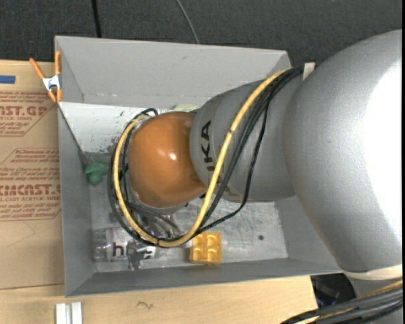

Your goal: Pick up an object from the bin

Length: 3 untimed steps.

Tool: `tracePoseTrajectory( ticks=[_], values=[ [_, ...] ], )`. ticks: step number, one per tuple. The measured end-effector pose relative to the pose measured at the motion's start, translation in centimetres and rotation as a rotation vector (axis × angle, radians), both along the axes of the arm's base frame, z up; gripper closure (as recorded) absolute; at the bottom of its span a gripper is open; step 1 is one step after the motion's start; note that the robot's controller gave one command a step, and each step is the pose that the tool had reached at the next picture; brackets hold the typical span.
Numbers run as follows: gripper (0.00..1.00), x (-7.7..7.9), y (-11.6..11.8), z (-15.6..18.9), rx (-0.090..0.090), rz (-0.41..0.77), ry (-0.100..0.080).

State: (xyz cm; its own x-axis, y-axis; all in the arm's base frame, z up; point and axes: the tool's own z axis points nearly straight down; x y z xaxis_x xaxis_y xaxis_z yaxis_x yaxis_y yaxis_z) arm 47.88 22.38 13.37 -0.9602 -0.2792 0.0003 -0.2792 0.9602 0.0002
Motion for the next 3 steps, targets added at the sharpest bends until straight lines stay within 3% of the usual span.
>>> tracePoseTrajectory(
  ticks=[1,2,3],
  values=[
    [0.00,0.07,1.26,-5.07,0.001,-0.232,-0.001],
    [1.00,0.73,2.01,-6.07,-0.002,-0.069,-0.010],
    [1.00,0.73,2.01,-6.06,-0.002,-0.068,-0.010]
  ],
)
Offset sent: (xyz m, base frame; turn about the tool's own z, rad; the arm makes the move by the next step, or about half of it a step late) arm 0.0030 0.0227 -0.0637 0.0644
